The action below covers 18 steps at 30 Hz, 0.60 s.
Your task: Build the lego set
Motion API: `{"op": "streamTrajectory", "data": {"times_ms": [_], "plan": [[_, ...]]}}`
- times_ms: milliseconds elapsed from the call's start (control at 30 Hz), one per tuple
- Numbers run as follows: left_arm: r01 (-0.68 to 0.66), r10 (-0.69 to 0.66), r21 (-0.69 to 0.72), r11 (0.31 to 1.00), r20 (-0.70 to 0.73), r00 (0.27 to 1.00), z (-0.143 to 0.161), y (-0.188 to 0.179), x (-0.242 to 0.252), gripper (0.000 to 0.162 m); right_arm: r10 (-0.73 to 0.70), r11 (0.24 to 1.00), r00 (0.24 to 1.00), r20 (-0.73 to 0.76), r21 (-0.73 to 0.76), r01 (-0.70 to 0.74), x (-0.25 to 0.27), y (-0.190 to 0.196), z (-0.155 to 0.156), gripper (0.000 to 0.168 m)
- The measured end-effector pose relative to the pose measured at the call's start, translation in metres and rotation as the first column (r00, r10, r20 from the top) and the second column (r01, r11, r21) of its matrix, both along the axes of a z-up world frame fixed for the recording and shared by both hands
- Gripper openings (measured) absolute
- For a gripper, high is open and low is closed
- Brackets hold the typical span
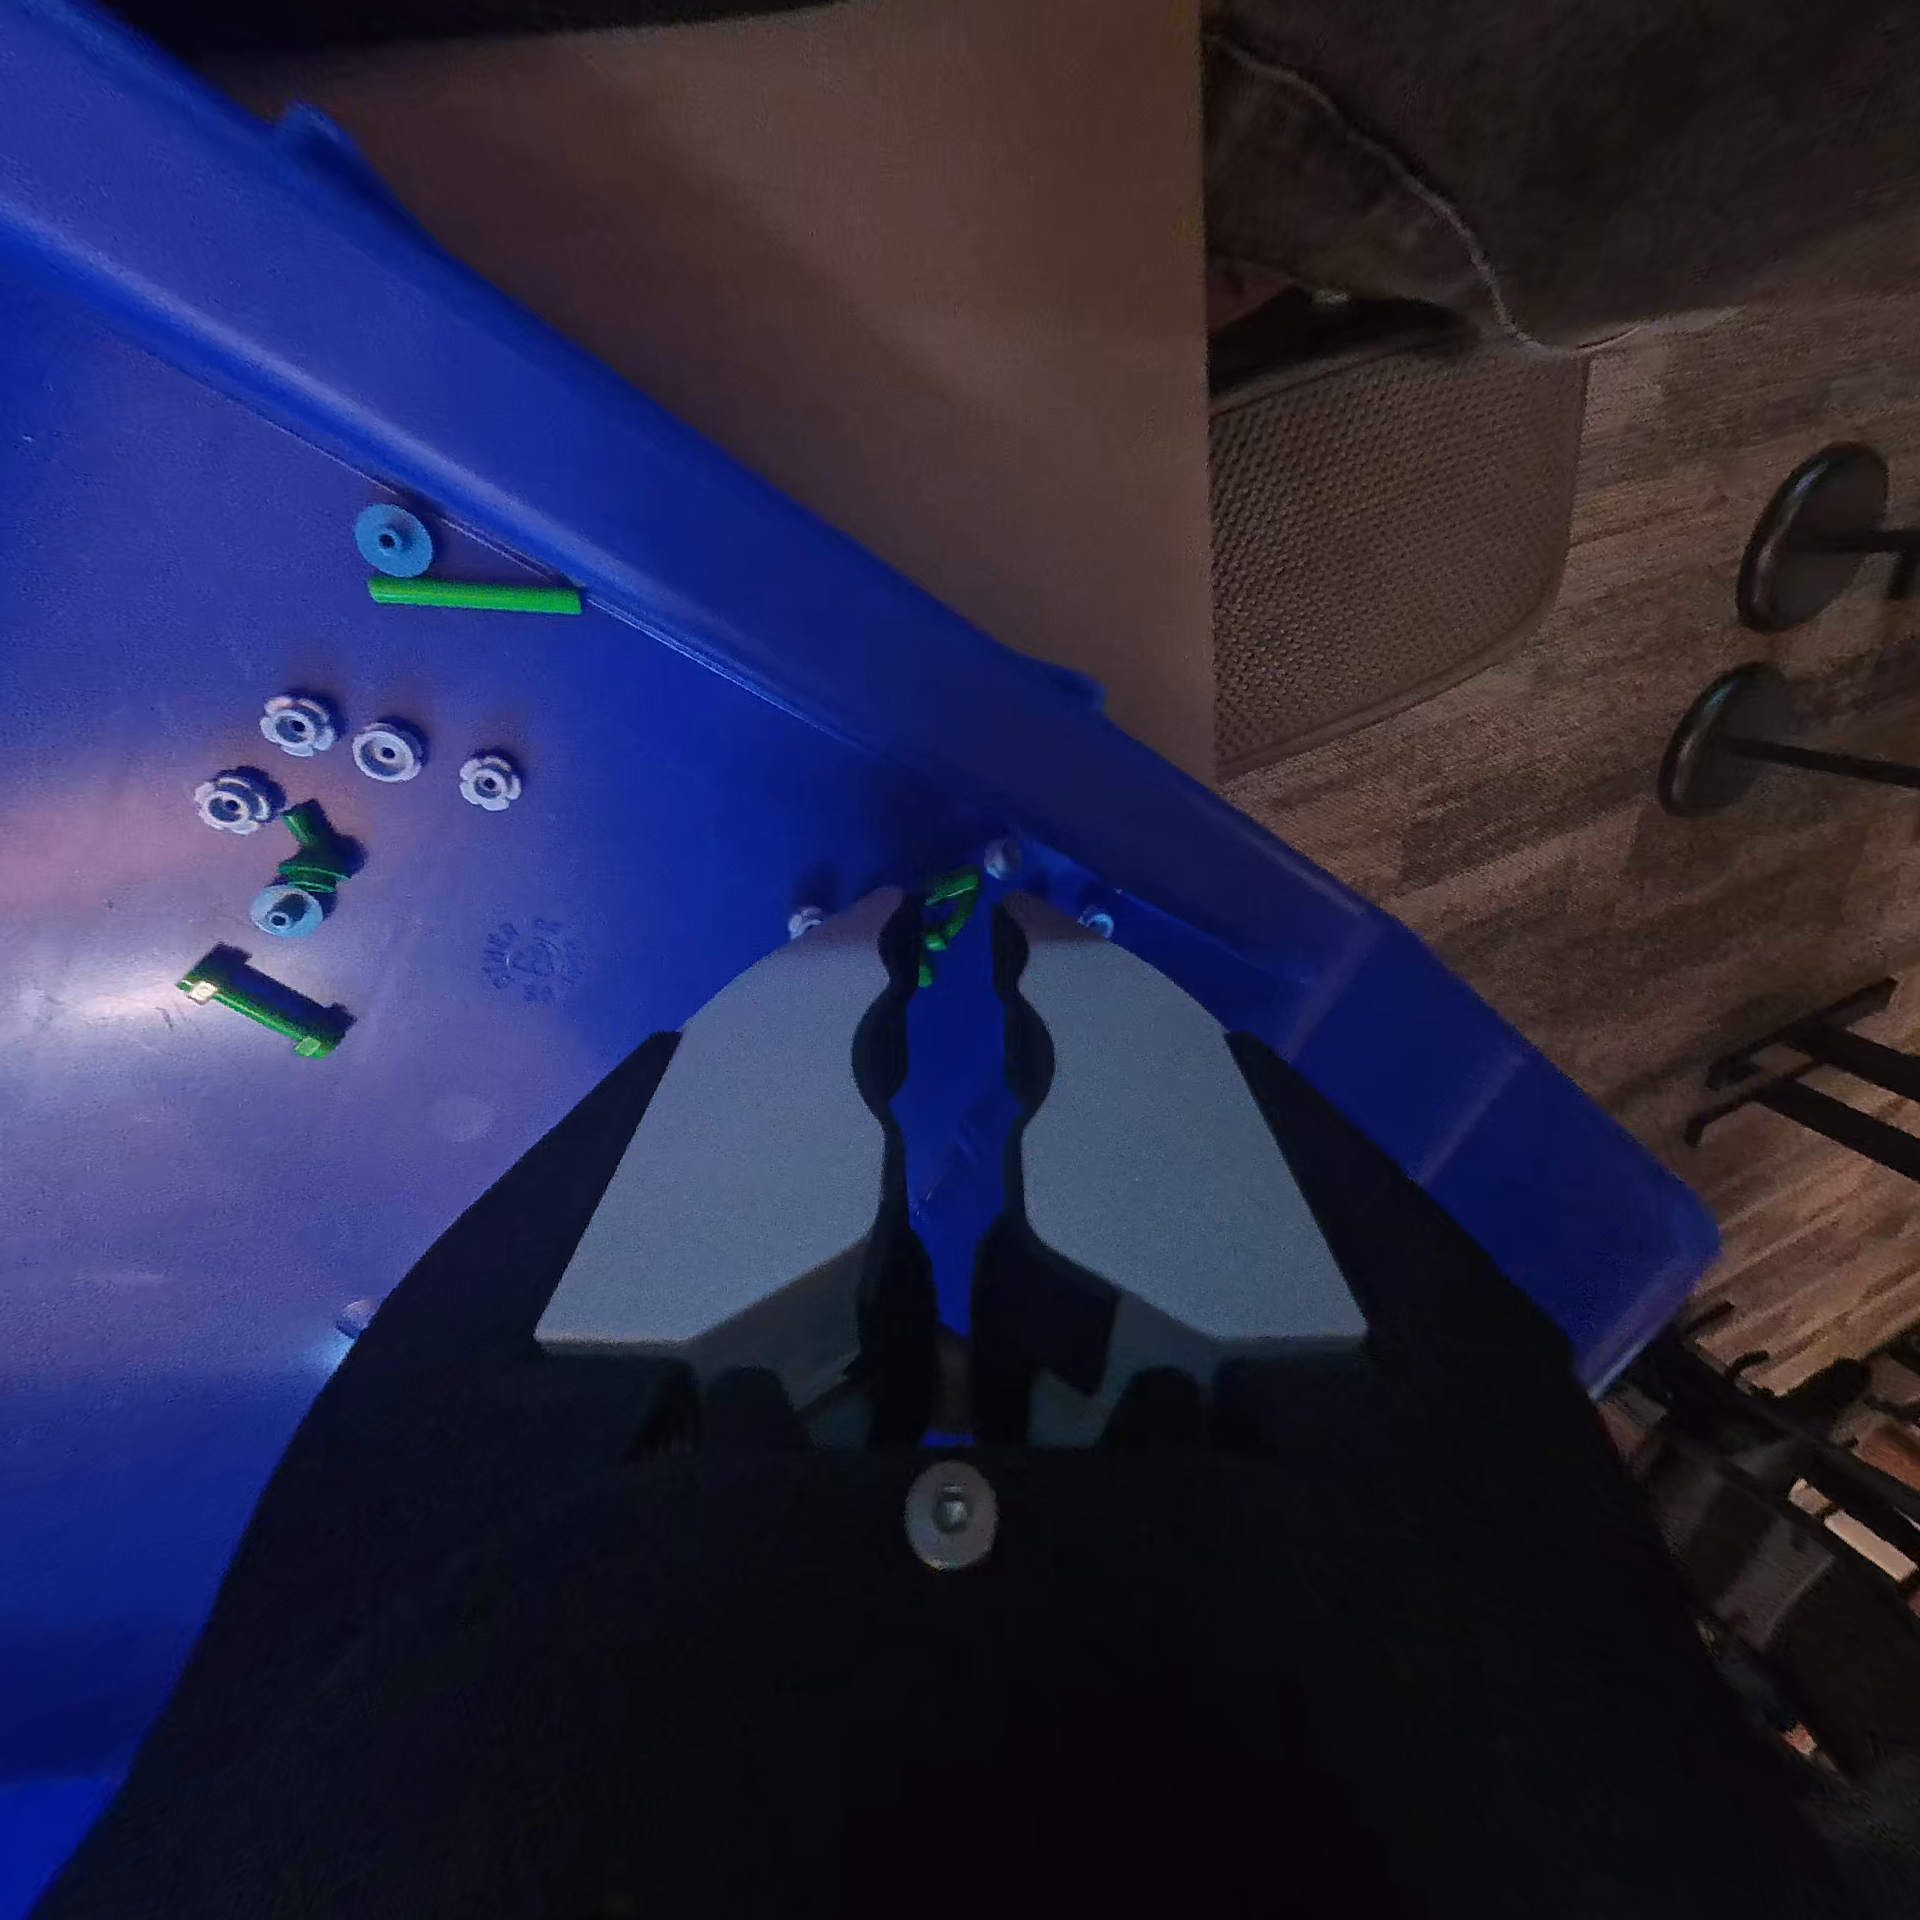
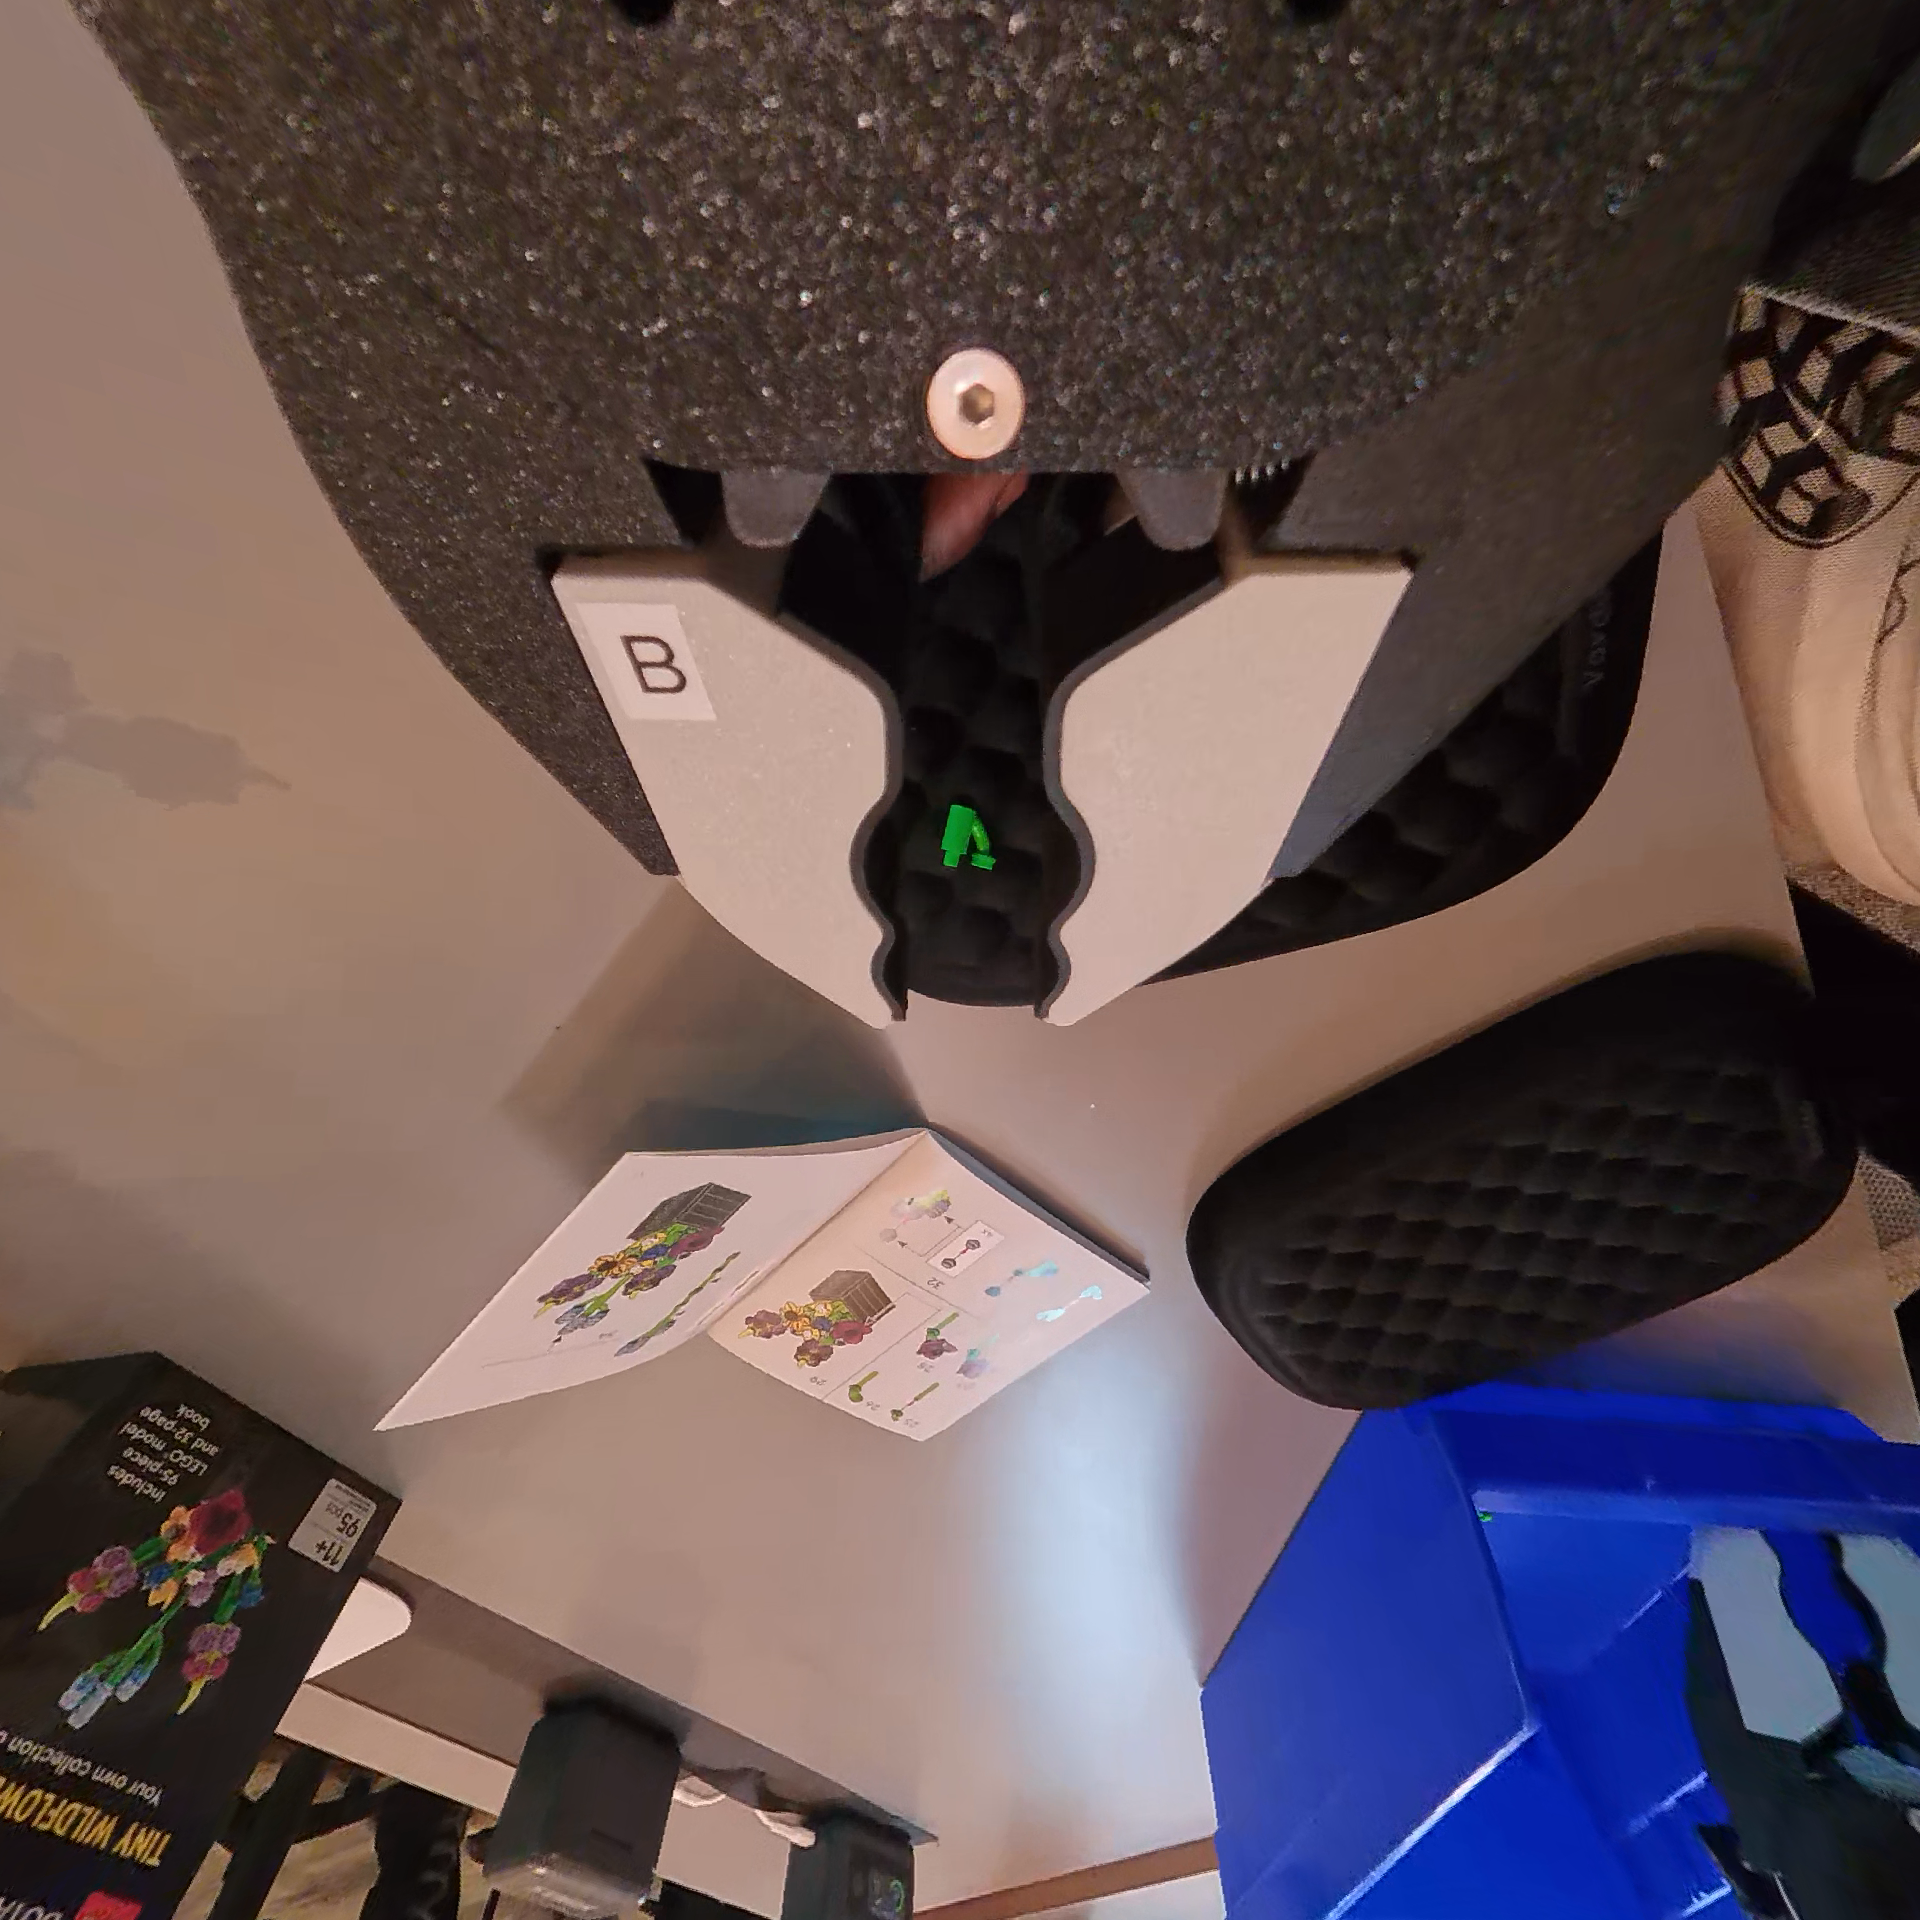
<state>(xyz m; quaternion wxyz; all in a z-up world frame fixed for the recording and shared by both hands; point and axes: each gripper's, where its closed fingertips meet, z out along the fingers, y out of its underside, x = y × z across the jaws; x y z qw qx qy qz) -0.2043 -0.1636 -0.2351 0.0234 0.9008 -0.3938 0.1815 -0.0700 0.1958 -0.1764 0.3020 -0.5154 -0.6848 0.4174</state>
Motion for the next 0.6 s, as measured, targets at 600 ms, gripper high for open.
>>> {"op": "streamTrajectory", "data": {"times_ms": [600], "plan": [[-0.685,0.537,0.577,0.445,0.441,0.72,0.107,0.115,-0.019,0.006,0.165,0.971,0.97,-0.18,-0.142,-0.192,-0.02,-0.06,0.042,0.023]]}}
